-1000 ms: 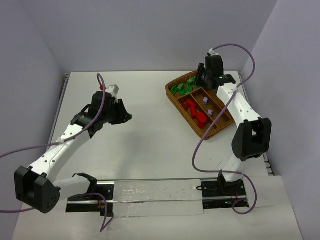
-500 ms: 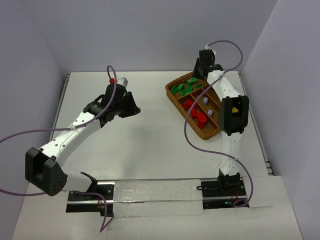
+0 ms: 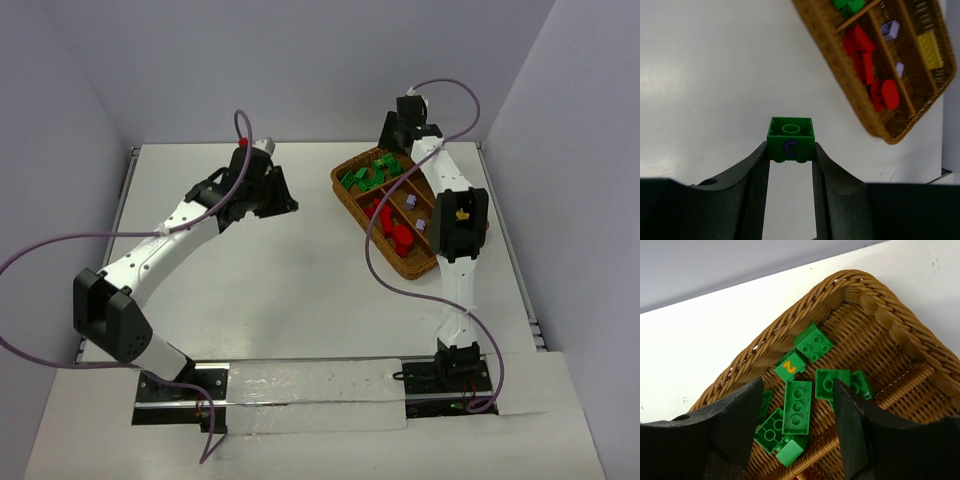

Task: Sort the legos into containers by color

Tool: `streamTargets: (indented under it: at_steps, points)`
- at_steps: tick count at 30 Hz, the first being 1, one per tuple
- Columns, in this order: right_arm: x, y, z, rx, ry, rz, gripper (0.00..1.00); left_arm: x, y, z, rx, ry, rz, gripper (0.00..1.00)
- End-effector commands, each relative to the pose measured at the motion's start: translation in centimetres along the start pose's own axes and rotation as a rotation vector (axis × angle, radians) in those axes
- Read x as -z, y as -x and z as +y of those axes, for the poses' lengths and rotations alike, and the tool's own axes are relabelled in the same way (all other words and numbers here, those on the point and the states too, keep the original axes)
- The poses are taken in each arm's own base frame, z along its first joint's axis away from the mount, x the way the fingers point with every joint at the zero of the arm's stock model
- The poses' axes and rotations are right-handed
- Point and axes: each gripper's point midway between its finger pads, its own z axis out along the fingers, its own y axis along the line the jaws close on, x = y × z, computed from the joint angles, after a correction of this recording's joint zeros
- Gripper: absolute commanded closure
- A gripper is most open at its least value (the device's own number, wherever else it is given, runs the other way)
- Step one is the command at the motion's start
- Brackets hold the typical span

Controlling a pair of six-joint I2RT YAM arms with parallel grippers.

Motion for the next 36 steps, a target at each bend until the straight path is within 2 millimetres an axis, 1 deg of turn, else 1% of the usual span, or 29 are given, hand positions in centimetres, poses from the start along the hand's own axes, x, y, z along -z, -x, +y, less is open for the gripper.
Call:
streamTargets:
  at_steps: [1,2,3,4,5,6,7,8,10,11,12,13,14,15,16,18,19,20,21,22,24,26,27,29,31,32,35,36]
  points:
    - [2.7,3.7,0.3,-0.013,0.016,-0.082,0.34,-0.8,3.7,-3.9,-0.063,-0.087,-0.045,1.00]
    - [3.1,4.0,0.4,-0.013,0.020,-0.088,0.34,-1.1,4.3,-4.4,-0.068,-0.096,-0.052,1.00]
    - [4.0,4.4,0.5,-0.015,0.027,-0.097,0.34,-1.6,4.8,-5.0,-0.076,-0.108,-0.053,1.00]
    - [4.5,4.4,0.5,-0.015,0.031,-0.097,0.33,-2.2,5.3,-5.6,-0.081,-0.118,-0.054,1.00]
    - [5.4,4.7,0.6,-0.016,0.039,-0.103,0.33,-2.7,6.0,-6.4,-0.084,-0.133,-0.063,1.00]
    - [6.8,5.4,0.8,-0.020,0.052,-0.123,0.33,-3.3,6.8,-7.3,-0.085,-0.155,-0.072,1.00]
    - [7.4,5.2,0.7,-0.021,0.056,-0.119,0.32,-4.6,6.4,-7.4,-0.086,-0.158,-0.050,1.00]
    - [8.9,6.2,1.1,-0.026,0.075,-0.146,0.32,-4.9,6.6,-7.7,-0.087,-0.164,-0.050,1.00]
    - [12.2,6.4,1.2,-0.033,0.110,-0.162,0.31,-7.4,7.6,-9.3,-0.085,-0.198,-0.051,1.00]
    - [13.1,6.3,1.2,-0.034,0.119,-0.163,0.31,-7.6,8.9,-10.6,-0.084,-0.229,-0.079,1.00]
    - [13.4,5.0,0.8,-0.033,0.114,-0.138,0.31,-9.8,8.3,-10.7,-0.081,-0.229,-0.053,1.00]
    - [14.1,4.5,0.7,-0.034,0.121,-0.130,0.31,-10.9,8.3,-11.0,-0.078,-0.238,-0.045,1.00]
    - [16.2,5.2,0.8,-0.039,0.141,-0.161,0.30,-10.8,9.7,-12.4,-0.071,-0.273,-0.076,1.00]
    - [17.1,4.7,0.5,-0.044,0.143,-0.164,0.30,-11.8,10.0,-13.1,-0.063,-0.295,-0.079,1.00]
    - [17.5,3.5,0.1,-0.047,0.141,-0.147,0.30,-13.4,9.7,-13.3,-0.056,-0.306,-0.069,1.00]
    - [18.9,2.6,-0.1,-0.056,0.156,-0.149,0.30,-14.7,10.0,-14.4,-0.047,-0.347,-0.087,1.00]
    - [19.2,1.0,-0.4,-0.060,0.164,-0.126,0.29,-16.2,10.0,-14.8,-0.039,-0.367,-0.103,1.00]
    - [19.8,0.5,-0.5,-0.064,0.171,-0.124,0.29,-16.6,10.7,-15.6,-0.033,-0.401,-0.140,1.00]
    - [20.7,0.0,-0.7,-0.069,0.180,-0.129,0.29,-17.0,10.9,-15.9,-0.017,-0.415,-0.152,1.00]
    - [21.4,-0.3,-0.9,-0.075,0.184,-0.135,0.29,-17.7,11.0,-16.1,-0.008,-0.427,-0.163,1.00]
    - [22.8,-0.9,-0.7,-0.081,0.221,-0.142,0.29,-19.9,10.4,-15.9,0.006,-0.430,-0.160,1.00]
    - [24.7,-1.0,-0.5,-0.089,0.253,-0.165,0.28,-21.0,10.2,-16.2,0.016,-0.448,-0.170,1.00]
    - [25.2,-1.2,-0.5,-0.090,0.263,-0.170,0.28,-21.6,10.0,-16.2,0.019,-0.449,-0.171,1.00]
    - [25.9,-1.8,-0.9,-0.094,0.265,-0.177,0.28,-22.7,9.8,-16.0,0.024,-0.446,-0.188,1.00]
    - [26.3,-2.8,-1.3,-0.096,0.264,-0.170,0.28,-24.7,9.0,-15.2,0.026,-0.422,-0.191,1.00]
    - [27.0,-2.7,-1.3,-0.099,0.269,-0.182,0.28,-25.1,8.8,-15.1,0.026,-0.420,-0.192,1.00]
    - [27.5,-3.4,-1.5,-0.098,0.272,-0.179,0.28,-26.4,8.3,-14.8,0.025,-0.414,-0.202,1.00]
    - [27.7,-3.4,-1.6,-0.095,0.271,-0.181,0.28,-26.6,8.2,-14.8,0.021,-0.413,-0.208,1.00]
